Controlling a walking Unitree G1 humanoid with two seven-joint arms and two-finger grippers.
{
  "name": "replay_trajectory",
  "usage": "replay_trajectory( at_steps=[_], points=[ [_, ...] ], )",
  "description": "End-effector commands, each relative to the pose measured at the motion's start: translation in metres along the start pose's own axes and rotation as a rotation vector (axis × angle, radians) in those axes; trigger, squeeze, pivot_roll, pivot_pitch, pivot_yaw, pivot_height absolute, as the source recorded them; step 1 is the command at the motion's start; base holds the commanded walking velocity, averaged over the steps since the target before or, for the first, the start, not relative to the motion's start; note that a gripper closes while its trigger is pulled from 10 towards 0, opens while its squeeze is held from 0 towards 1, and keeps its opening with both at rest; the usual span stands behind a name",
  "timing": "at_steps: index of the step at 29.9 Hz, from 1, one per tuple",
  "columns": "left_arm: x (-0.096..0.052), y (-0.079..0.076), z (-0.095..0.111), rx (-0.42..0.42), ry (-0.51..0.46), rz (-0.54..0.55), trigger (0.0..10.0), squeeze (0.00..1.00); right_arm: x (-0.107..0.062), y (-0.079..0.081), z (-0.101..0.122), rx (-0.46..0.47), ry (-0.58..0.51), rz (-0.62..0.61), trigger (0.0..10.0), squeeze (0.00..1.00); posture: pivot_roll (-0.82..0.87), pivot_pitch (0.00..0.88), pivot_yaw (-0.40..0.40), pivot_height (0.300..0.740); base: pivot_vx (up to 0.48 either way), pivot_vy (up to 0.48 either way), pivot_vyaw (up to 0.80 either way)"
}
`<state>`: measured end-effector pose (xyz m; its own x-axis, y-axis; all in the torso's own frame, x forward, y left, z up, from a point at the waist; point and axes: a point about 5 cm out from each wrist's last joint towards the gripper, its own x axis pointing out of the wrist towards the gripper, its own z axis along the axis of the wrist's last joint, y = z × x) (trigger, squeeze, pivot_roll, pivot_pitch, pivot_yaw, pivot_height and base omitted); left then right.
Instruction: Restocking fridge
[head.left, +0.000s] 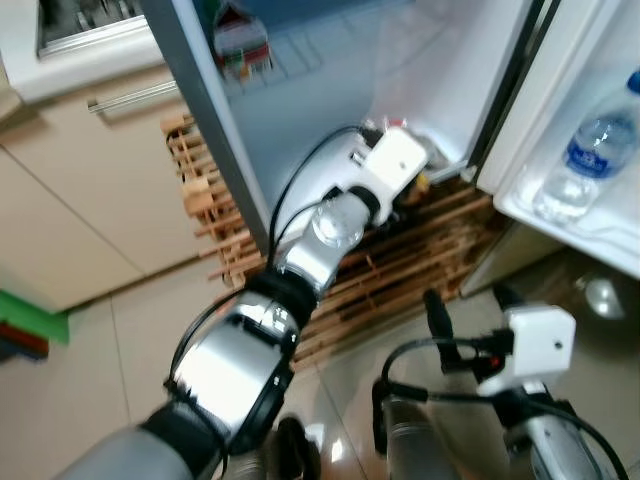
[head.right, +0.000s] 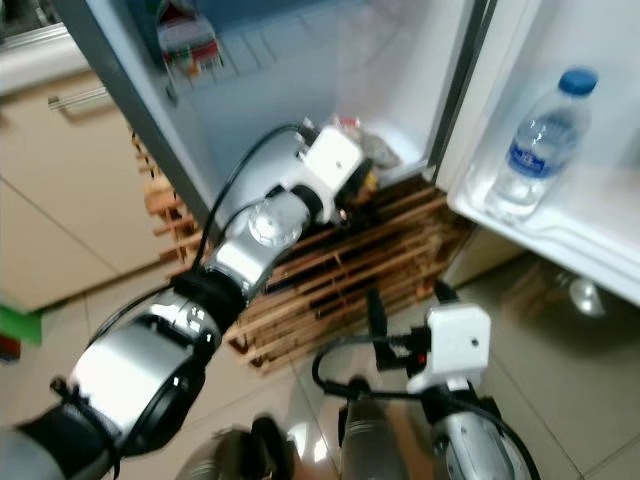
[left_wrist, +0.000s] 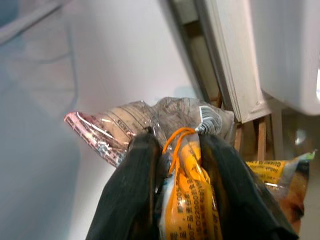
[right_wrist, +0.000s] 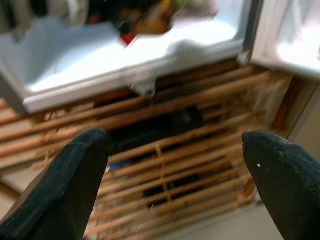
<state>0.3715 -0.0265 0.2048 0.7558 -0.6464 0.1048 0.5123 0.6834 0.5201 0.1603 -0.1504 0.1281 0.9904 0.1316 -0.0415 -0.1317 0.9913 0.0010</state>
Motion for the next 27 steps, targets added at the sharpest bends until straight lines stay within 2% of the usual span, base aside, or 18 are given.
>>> replay_trajectory(
  at_steps=[1, 3, 8, 10, 13, 14, 16, 19, 20, 21, 23, 27],
  points=[
    [0.003, -0.001, 0.009, 0.11, -0.049, -0.023, 10.0, 0.0, -0.011, 0.007, 0.008, 0.0, -0.007, 0.003, 10.0, 0.0, -0.41, 0.393, 0.121, 0.74, 0.0, 0.0, 0.0],
    [0.003, -0.001, 0.009, 0.122, -0.052, -0.027, 10.0, 0.0, -0.014, 0.008, 0.009, 0.0, -0.006, 0.003, 10.0, 0.0, -0.41, 0.393, 0.121, 0.74, 0.0, 0.0, 0.0],
    [-0.001, 0.021, 0.008, 0.182, -0.07, 0.014, 10.0, 0.0, -0.022, 0.017, 0.013, 0.015, 0.004, 0.022, 10.0, 0.0, -0.42, 0.418, 0.134, 0.74, 0.0, 0.0, 0.0],
    [-0.004, 0.034, 0.008, 0.22, -0.082, 0.064, 10.0, 0.0, -0.024, 0.018, 0.013, 0.014, 0.012, 0.016, 10.0, 0.0, -0.42, 0.425, 0.138, 0.74, 0.0, 0.0, 0.0],
    [-0.006, 0.042, 0.004, 0.228, -0.065, 0.098, 10.0, 0.0, -0.026, 0.018, 0.013, 0.015, 0.019, 0.009, 10.0, 0.0, -0.42, 0.429, 0.136, 0.74, 0.0, 0.0, 0.0],
    [-0.008, 0.048, 0.0, 0.209, -0.039, 0.128, 10.0, 0.0, -0.027, 0.018, 0.013, 0.016, 0.024, 0.006, 10.0, 0.0, -0.42, 0.43, 0.135, 0.74, 0.0, 0.0, 0.0],
    [-0.012, 0.063, -0.01, 0.063, 0.04, 0.223, 10.0, 0.0, -0.029, 0.018, 0.012, 0.016, 0.032, 0.009, 10.0, 0.0, -0.41, 0.431, 0.13, 0.74, 0.0, 0.0, 0.0],
    [-0.017, 0.073, -0.023, -0.14, 0.12, 0.333, 10.0, 0.0, -0.028, 0.019, 0.012, 0.017, 0.039, 0.012, 10.0, 0.0, -0.41, 0.433, 0.121, 0.74, 0.0, 0.0, 0.0],
    [-0.017, 0.073, -0.023, -0.14, 0.12, 0.333, 10.0, 0.0, -0.028, 0.019, 0.012, 0.017, 0.039, 0.012, 10.0, 0.0, -0.41, 0.433, 0.121, 0.74, 0.0, 0.0, 0.0],
    [-0.018, 0.075, -0.025, -0.191, 0.134, 0.35, 10.0, 0.0, -0.028, 0.019, 0.012, 0.016, 0.041, 0.012, 10.0, 0.0, -0.41, 0.433, 0.121, 0.74, 0.0, 0.0, 0.0],
    [-0.022, 0.08, -0.03, -0.248, 0.153, 0.437, 10.0, 0.0, -0.029, 0.02, 0.013, 0.016, 0.045, 0.017, 10.0, 0.0, -0.42, 0.436, 0.108, 0.74, 0.0, 0.0, 0.0],
    [-0.032, 0.094, -0.04, -0.302, 0.197, 0.601, 10.0, 0.0, -0.032, 0.02, 0.013, 0.014, 0.056, 0.019, 10.0, 0.0, -0.43, 0.44, 0.101, 0.74, 0.0, 0.0, 0.0]
  ],
)
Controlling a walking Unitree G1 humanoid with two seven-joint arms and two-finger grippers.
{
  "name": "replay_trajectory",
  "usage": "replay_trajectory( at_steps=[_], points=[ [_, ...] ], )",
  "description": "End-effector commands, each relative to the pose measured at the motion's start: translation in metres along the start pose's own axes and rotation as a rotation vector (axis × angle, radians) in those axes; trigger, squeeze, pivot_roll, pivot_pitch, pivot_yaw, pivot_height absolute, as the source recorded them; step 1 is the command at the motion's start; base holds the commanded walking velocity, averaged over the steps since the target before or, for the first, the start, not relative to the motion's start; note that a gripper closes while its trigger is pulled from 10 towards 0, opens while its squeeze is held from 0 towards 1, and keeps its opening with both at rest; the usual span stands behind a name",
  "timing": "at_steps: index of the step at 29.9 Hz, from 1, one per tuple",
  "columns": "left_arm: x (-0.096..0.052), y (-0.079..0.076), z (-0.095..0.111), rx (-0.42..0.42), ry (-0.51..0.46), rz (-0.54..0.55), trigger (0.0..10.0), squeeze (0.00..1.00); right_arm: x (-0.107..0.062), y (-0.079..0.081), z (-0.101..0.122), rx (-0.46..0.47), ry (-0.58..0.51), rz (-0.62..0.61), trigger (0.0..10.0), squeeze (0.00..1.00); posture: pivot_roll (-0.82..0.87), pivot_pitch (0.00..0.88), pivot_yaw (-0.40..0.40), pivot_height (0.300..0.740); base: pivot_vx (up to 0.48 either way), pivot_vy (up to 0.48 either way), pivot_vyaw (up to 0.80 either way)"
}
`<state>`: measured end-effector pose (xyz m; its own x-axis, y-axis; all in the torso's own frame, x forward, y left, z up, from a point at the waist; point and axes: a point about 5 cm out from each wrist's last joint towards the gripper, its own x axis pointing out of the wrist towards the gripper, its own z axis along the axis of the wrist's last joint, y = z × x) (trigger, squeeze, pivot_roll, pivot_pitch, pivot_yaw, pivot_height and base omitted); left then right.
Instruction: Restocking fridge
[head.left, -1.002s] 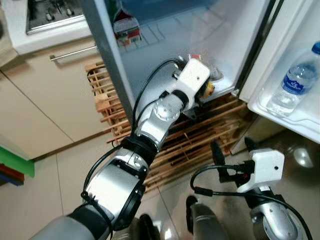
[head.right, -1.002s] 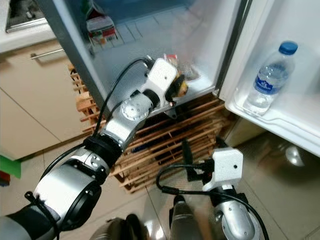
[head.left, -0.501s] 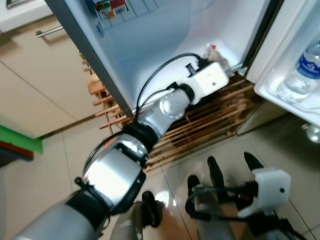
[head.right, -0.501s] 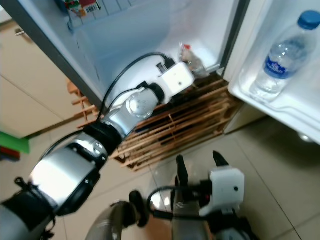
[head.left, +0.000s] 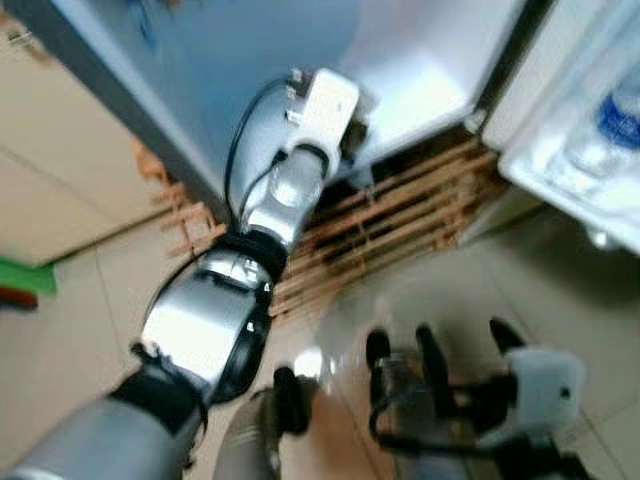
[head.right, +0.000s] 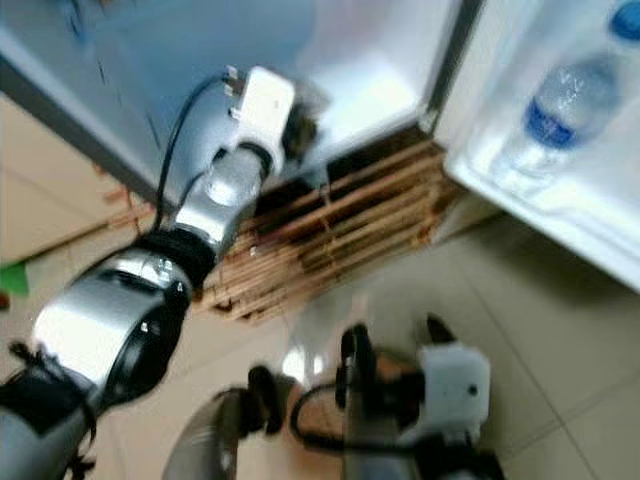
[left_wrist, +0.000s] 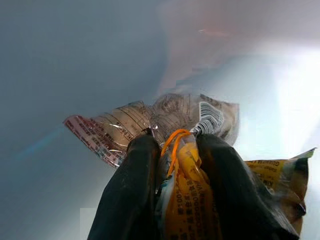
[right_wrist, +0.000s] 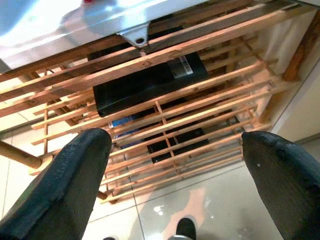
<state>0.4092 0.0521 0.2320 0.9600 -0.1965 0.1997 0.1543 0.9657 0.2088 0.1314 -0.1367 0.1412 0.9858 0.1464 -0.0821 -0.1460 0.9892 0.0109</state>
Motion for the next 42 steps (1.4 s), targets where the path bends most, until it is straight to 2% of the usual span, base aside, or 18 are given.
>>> replay_trajectory(
  at_steps=[1, 2, 5, 8, 11, 12, 17, 20, 21, 26, 27, 28, 32, 36, 40, 42],
  points=[
    [-0.006, 0.022, -0.022, -0.038, 0.109, 0.159, 10.0, 0.0, -0.006, 0.003, 0.001, 0.005, 0.018, 0.002, 10.0, 0.0, -0.44, 0.442, 0.098, 0.74, 0.0, 0.0, 0.0],
    [-0.006, 0.022, -0.022, -0.038, 0.109, 0.159, 10.0, 0.0, -0.006, 0.003, 0.001, 0.005, 0.018, 0.002, 10.0, 0.0, -0.44, 0.442, 0.098, 0.74, 0.0, 0.0, 0.0],
    [-0.009, 0.037, -0.028, -0.016, 0.135, 0.283, 10.0, 0.0, -0.008, 0.003, 0.001, 0.005, 0.027, 0.0, 10.0, 0.0, -0.45, 0.441, 0.094, 0.74, 0.0, 0.0, 0.0],
    [-0.013, 0.05, -0.034, -0.04, 0.167, 0.389, 10.0, 0.0, -0.008, 0.002, 0.0, 0.005, 0.031, -0.001, 10.0, 0.0, -0.44, 0.438, 0.091, 0.74, 0.0, 0.0, 0.0],
    [-0.014, 0.054, -0.037, -0.062, 0.186, 0.425, 10.0, 0.0, -0.007, 0.002, 0.0, 0.005, 0.032, 0.0, 10.0, 0.0, -0.44, 0.436, 0.091, 0.74, 0.0, 0.0, 0.0],
    [-0.017, 0.058, -0.044, -0.116, 0.222, 0.465, 10.0, 0.0, -0.006, 0.002, 0.0, 0.005, 0.032, 0.005, 10.0, 0.0, -0.43, 0.431, 0.087, 0.74, 0.0, 0.0, 0.0],
    [-0.021, 0.05, -0.055, -0.24, 0.294, 0.445, 10.0, 0.0, -0.002, 0.002, 0.0, 0.005, 0.028, 0.017, 10.0, 0.0, -0.42, 0.427, 0.087, 0.74, 0.0, 0.0, 0.0],
    [-0.023, 0.048, -0.06, -0.26, 0.325, 0.446, 10.0, 0.0, -0.001, 0.002, -0.001, 0.006, 0.027, 0.02, 10.0, 0.0, -0.41, 0.424, 0.086, 0.74, 0.0, 0.0, 0.0],
    [-0.023, 0.048, -0.06, -0.259, 0.328, 0.443, 10.0, 1.0, 0.0, 0.002, -0.001, 0.006, 0.027, 0.022, 10.0, 0.0, -0.41, 0.423, 0.084, 0.74, 0.0, 0.0, 0.0],
    [-0.021, 0.05, -0.056, -0.2, 0.312, 0.416, 10.0, 1.0, 0.004, 0.002, -0.002, 0.006, 0.023, 0.032, 10.0, 0.0, -0.39, 0.411, 0.086, 0.74, 0.0, 0.0, 0.0],
    [-0.019, 0.051, -0.052, -0.116, 0.304, 0.389, 10.0, 1.0, 0.007, 0.002, -0.002, 0.005, 0.019, 0.034, 10.0, 0.0, -0.39, 0.405, 0.088, 0.74, 0.0, 0.0, 0.0],
    [-0.018, 0.05, -0.051, -0.076, 0.299, 0.376, 10.0, 1.0, 0.008, 0.001, -0.002, 0.005, 0.018, 0.034, 10.0, 0.0, -0.39, 0.403, 0.09, 0.74, 0.0, 0.0, 0.0],
    [-0.017, 0.048, -0.049, -0.012, 0.295, 0.345, 10.0, 1.0, 0.012, 0.001, -0.003, 0.01, 0.008, 0.04, 10.0, 0.0, -0.37, 0.385, 0.094, 0.74, 0.0, 0.0, 0.0],
    [-0.018, 0.045, -0.053, -0.03, 0.31, 0.316, 10.0, 1.0, 0.022, 0.0, -0.005, 0.014, -0.006, 0.049, 10.0, 0.0, -0.33, 0.356, 0.093, 0.74, 0.0, 0.0, 0.0],
    [-0.021, 0.039, -0.06, -0.172, 0.369, 0.302, 10.0, 1.0, 0.033, -0.001, -0.004, -0.003, -0.029, 0.089, 10.0, 0.0, -0.3, 0.321, 0.085, 0.74, 0.0, 0.0, 0.0],
    [-0.023, 0.039, -0.062, -0.203, 0.383, 0.301, 10.0, 1.0, 0.038, -0.002, -0.003, -0.008, -0.041, 0.099, 10.0, 0.0, -0.28, 0.301, 0.079, 0.74, 0.0, 0.0, 0.0]
  ],
)
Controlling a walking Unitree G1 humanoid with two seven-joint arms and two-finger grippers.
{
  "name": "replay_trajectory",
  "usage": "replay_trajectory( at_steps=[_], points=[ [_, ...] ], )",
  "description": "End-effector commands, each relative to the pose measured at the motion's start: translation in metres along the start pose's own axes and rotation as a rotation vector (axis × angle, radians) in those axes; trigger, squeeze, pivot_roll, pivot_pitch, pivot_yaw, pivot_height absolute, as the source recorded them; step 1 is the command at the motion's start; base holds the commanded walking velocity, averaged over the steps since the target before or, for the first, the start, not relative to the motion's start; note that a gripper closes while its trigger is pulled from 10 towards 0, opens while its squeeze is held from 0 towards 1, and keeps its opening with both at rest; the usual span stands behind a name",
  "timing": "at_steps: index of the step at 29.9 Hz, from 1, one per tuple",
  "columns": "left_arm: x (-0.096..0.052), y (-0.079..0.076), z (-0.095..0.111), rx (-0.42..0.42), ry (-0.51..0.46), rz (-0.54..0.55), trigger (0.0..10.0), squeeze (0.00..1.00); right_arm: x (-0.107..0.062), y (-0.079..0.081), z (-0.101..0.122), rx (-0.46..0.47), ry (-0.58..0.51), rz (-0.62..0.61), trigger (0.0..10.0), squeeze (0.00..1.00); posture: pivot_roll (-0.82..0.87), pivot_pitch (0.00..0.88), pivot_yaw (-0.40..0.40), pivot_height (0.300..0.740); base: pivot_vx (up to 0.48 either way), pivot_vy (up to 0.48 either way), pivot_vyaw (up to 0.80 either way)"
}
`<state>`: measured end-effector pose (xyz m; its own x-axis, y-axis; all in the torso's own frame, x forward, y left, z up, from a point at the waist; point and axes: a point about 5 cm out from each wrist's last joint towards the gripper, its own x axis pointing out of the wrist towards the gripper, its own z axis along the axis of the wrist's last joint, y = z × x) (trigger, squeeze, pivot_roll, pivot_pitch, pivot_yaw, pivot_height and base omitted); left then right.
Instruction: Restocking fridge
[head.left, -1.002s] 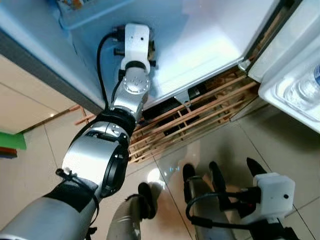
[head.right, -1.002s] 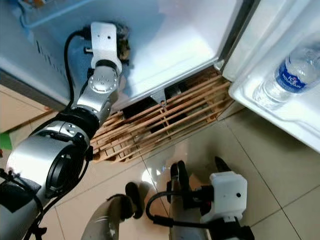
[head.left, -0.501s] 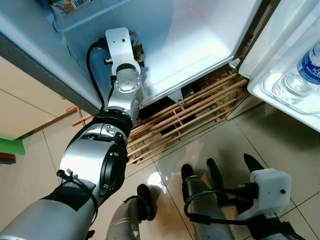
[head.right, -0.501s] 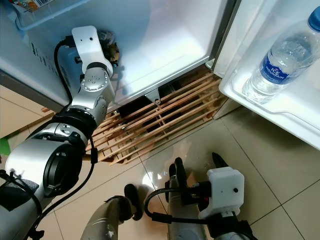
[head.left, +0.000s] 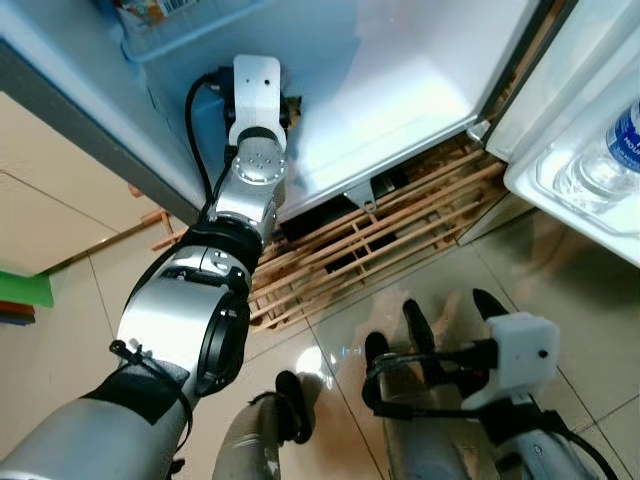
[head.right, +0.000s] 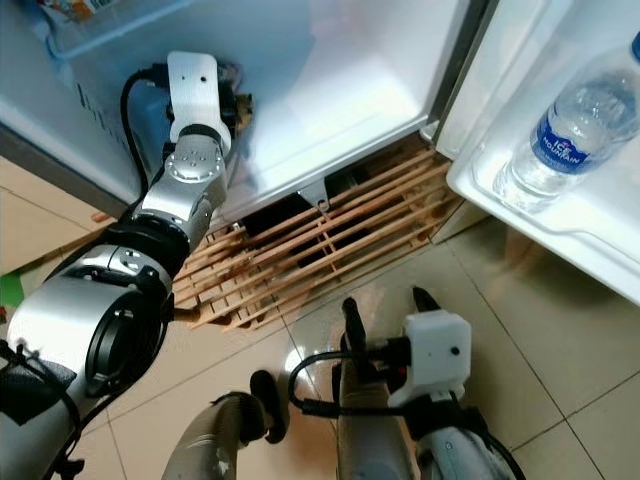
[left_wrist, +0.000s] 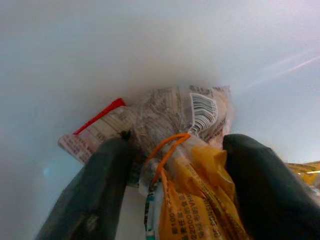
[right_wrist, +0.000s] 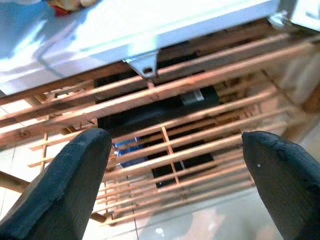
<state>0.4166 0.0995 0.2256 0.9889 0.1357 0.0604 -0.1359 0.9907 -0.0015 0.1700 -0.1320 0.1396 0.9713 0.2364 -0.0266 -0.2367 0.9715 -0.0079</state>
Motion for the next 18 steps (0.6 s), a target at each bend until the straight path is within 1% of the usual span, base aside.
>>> replay_trajectory(
  at_steps=[1, 3, 5, 7, 8, 9, 10, 11, 12, 13, 14, 15, 16, 17, 18],
  points=[
    [-0.011, 0.007, -0.05, -0.006, 0.214, 0.0, 10.0, 1.0, 0.002, -0.002, -0.004, 0.014, 0.007, 0.009, 10.0, 0.0, -0.27, 0.291, 0.08, 0.74, 0.0, 0.0, 0.0],
    [-0.011, 0.008, -0.049, 0.003, 0.208, -0.009, 10.0, 1.0, 0.005, -0.004, -0.003, 0.014, -0.001, 0.009, 10.0, 0.0, -0.27, 0.287, 0.08, 0.74, 0.0, 0.0, 0.0],
    [-0.01, 0.012, -0.043, 0.006, 0.178, -0.008, 10.0, 1.0, 0.011, -0.006, -0.005, 0.017, -0.007, 0.012, 10.0, 0.0, -0.24, 0.258, 0.082, 0.74, 0.0, 0.0, 0.0],
    [-0.014, 0.018, -0.037, -0.008, 0.149, -0.01, 10.0, 1.0, 0.014, -0.005, -0.007, 0.028, -0.012, 0.019, 10.0, 0.0, -0.22, 0.233, 0.085, 0.74, 0.0, 0.0, 0.0],
    [-0.02, 0.019, -0.036, -0.001, 0.138, -0.038, 10.0, 1.0, 0.021, -0.005, -0.009, 0.035, -0.022, 0.025, 10.0, 0.0, -0.2, 0.203, 0.091, 0.74, 0.0, 0.0, 0.0],
    [-0.02, 0.019, -0.036, -0.001, 0.138, -0.038, 10.0, 1.0, 0.021, -0.005, -0.009, 0.035, -0.022, 0.025, 10.0, 0.0, -0.2, 0.203, 0.091, 0.74, 0.0, 0.0, 0.0],
    [-0.026, 0.017, -0.036, 0.016, 0.121, -0.076, 10.0, 1.0, 0.028, -0.005, -0.009, 0.037, -0.038, 0.029, 10.0, 0.0, -0.2, 0.181, 0.096, 0.74, 0.0, 0.0, 0.0],
    [-0.028, 0.016, -0.035, 0.022, 0.114, -0.089, 10.0, 1.0, 0.031, -0.005, -0.009, 0.038, -0.044, 0.03, 10.0, 0.0, -0.19, 0.174, 0.097, 0.74, 0.0, 0.0, 0.0],
    [-0.028, 0.016, -0.035, 0.022, 0.114, -0.089, 10.0, 1.0, 0.031, -0.005, -0.009, 0.038, -0.044, 0.03, 10.0, 0.0, -0.19, 0.174, 0.097, 0.74, 0.0, 0.0, 0.0],
    [-0.029, 0.015, -0.03, 0.03, 0.084, -0.118, 10.0, 1.0, 0.039, -0.008, -0.008, 0.036, -0.061, 0.025, 10.0, 0.0, -0.18, 0.133, 0.1, 0.74, 0.0, 0.0, 0.0],
    [-0.028, 0.014, -0.028, 0.033, 0.071, -0.126, 10.0, 1.0, 0.043, -0.01, -0.008, 0.035, -0.066, 0.023, 10.0, 0.0, -0.18, 0.133, 0.1, 0.74, 0.0, 0.0, 0.0],
    [-0.028, 0.014, -0.028, 0.033, 0.071, -0.126, 10.0, 1.0, 0.043, -0.01, -0.008, 0.035, -0.066, 0.023, 10.0, 0.0, -0.18, 0.133, 0.1, 0.74, 0.0, 0.0, 0.0],
    [-0.029, 0.011, -0.022, 0.047, 0.032, -0.159, 10.0, 1.0, 0.048, -0.011, -0.007, 0.035, -0.077, 0.022, 10.0, 0.0, -0.17, 0.116, 0.1, 0.74, 0.0, 0.0, 0.0],
    [-0.03, 0.008, -0.016, 0.044, -0.008, -0.188, 10.0, 1.0, 0.053, -0.012, -0.007, 0.033, -0.089, 0.024, 10.0, 0.0, -0.16, 0.102, 0.099, 0.74, 0.0, 0.0, 0.0],
    [-0.032, 0.006, -0.008, 0.07, -0.065, -0.212, 10.0, 1.0, 0.055, -0.012, -0.006, 0.031, -0.1, 0.027, 10.0, 0.0, -0.16, 0.096, 0.098, 0.74, 0.0, 0.0, 0.0]
  ],
)
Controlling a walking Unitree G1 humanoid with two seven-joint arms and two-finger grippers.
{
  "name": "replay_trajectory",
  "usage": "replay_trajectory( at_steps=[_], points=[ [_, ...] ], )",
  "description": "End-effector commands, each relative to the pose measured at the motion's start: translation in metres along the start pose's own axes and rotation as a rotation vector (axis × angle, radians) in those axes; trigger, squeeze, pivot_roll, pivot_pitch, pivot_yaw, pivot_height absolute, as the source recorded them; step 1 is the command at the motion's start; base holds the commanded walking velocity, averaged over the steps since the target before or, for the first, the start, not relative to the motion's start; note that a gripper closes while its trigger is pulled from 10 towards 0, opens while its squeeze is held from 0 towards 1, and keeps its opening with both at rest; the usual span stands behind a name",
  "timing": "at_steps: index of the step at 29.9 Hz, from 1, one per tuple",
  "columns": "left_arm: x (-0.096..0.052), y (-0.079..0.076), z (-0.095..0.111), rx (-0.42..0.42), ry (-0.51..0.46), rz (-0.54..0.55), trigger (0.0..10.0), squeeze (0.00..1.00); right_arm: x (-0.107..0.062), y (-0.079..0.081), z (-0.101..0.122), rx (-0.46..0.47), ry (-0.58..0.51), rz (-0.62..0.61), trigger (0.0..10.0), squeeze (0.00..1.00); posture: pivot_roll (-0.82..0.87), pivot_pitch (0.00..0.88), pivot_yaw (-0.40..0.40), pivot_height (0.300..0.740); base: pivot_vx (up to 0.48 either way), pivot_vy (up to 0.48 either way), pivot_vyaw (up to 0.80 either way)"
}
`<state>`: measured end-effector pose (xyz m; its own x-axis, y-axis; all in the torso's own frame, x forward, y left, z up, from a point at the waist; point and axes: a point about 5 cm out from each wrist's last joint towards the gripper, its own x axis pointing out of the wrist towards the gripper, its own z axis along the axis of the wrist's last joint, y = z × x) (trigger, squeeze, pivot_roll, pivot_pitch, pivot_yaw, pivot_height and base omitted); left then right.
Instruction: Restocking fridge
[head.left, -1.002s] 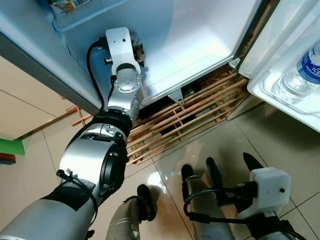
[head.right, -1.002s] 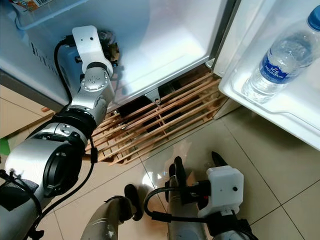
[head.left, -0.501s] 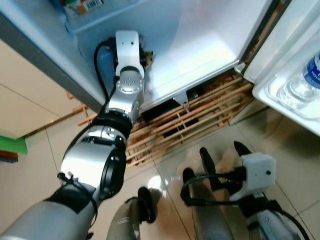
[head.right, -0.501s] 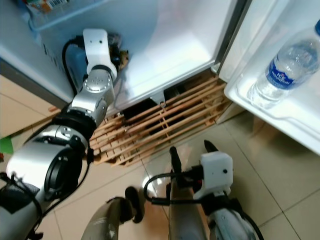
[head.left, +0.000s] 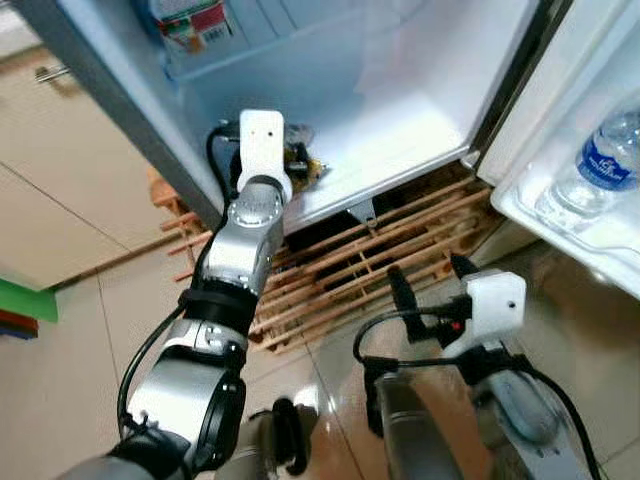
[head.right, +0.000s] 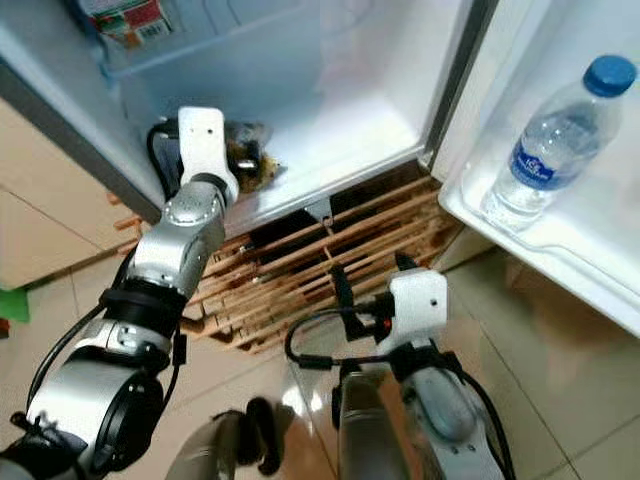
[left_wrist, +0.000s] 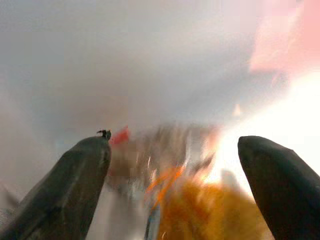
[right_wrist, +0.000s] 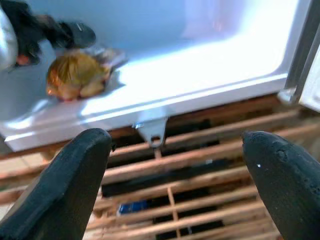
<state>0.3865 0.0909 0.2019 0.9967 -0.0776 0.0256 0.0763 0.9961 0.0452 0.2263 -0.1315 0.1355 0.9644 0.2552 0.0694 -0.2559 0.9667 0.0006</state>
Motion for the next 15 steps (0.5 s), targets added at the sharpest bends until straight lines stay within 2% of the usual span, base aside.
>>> replay_trajectory(
  at_steps=[1, 2, 4, 7, 9, 13, 15],
  points=[
    [-0.003, 0.011, 0.013, 0.042, -0.091, 0.005, 10.0, 1.0, 0.0, 0.001, -0.003, 0.023, -0.004, 0.006, 10.0, 0.0, -0.16, 0.096, 0.098, 0.74, 0.0, 0.0, 0.0],
    [-0.004, 0.008, 0.022, 0.08, -0.157, -0.026, 10.0, 1.0, 0.007, -0.001, -0.003, 0.016, -0.021, 0.013, 10.0, 0.0, -0.15, 0.072, 0.094, 0.74, 0.0, 0.0, 0.0],
    [-0.004, 0.008, 0.022, 0.097, -0.162, -0.025, 10.0, 1.0, 0.01, -0.001, -0.003, 0.014, -0.027, 0.016, 10.0, 0.0, -0.15, 0.067, 0.093, 0.74, 0.0, 0.0, 0.0],
    [-0.002, 0.014, 0.01, 0.082, -0.11, 0.013, 10.0, 1.0, 0.016, -0.002, -0.002, 0.008, -0.044, 0.023, 10.0, 0.0, -0.15, 0.057, 0.088, 0.74, 0.0, 0.0, 0.0],
    [0.0, 0.02, 0.001, 0.044, -0.069, 0.048, 10.0, 1.0, 0.019, -0.003, -0.002, 0.004, -0.053, 0.026, 10.0, 0.0, -0.15, 0.051, 0.084, 0.74, 0.0, 0.0, 0.0],
    [0.0, 0.021, -0.011, 0.043, -0.033, 0.052, 10.0, 1.0, 0.02, -0.004, -0.003, -0.002, -0.059, 0.03, 10.0, 0.0, -0.16, 0.053, 0.078, 0.74, 0.0, 0.0, 0.0],
    [-0.002, 0.014, -0.013, -0.002, -0.021, -0.005, 10.0, 1.0, 0.02, -0.006, -0.001, -0.012, -0.064, 0.03, 10.0, 0.0, -0.16, 0.058, 0.078, 0.74, 0.0, 0.0, 0.0]
  ],
)
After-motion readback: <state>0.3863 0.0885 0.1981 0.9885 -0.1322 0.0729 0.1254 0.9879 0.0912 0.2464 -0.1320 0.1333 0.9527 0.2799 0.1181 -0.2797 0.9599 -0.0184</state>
